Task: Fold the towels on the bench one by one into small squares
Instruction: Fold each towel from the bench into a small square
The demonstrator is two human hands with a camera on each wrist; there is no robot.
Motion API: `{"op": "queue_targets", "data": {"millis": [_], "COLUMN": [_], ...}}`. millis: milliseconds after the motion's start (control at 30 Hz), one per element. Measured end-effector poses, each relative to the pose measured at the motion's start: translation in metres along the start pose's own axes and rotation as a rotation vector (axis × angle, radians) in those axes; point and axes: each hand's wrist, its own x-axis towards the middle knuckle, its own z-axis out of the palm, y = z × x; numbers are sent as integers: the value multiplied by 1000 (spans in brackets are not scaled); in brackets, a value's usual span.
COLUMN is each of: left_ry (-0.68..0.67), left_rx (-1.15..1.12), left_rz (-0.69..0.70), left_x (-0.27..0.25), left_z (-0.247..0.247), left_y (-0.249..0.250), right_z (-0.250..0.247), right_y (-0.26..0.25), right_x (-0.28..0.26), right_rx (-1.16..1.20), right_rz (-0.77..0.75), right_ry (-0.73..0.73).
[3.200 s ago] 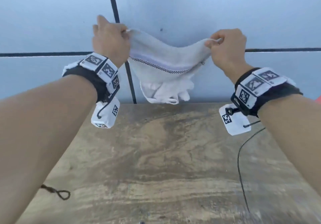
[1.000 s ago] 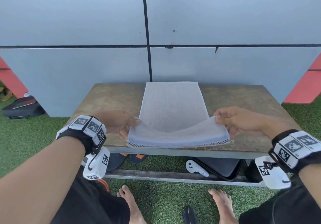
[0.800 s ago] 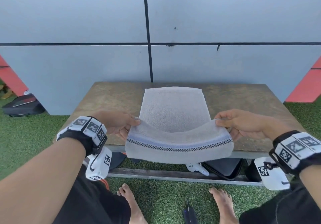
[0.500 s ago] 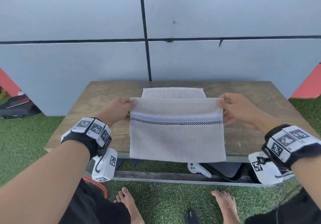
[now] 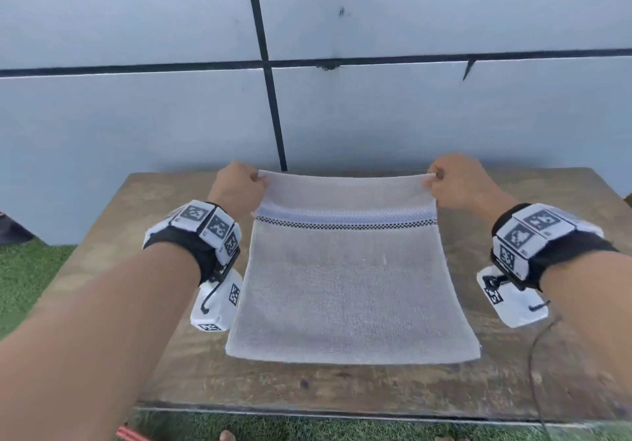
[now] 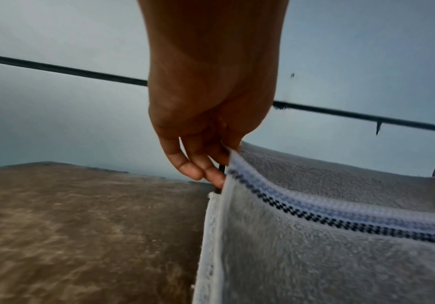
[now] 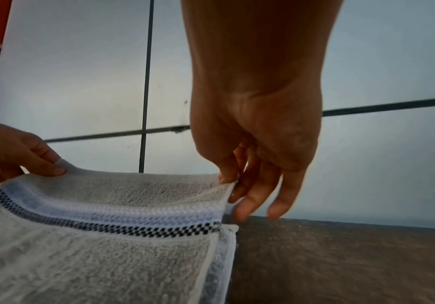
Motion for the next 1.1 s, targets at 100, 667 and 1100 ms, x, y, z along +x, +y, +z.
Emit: {"op": "queue_targets", "data": {"millis": [100, 667, 1100], "left_ry": [5, -193, -181], "left_rx": [40, 322, 207], "left_rz": [-38, 53, 206], "left_x": [15, -22, -83], "left_z": [24, 20, 10], "left_y": [-8, -8, 10], "right_z": [16, 31, 41], "right_y": [4, -21, -32], "right_x": [13, -32, -64], "right_rx": [-52, 93, 101], "right_rz": [-13, -101, -68], "right_ry": [-24, -271, -189]}}
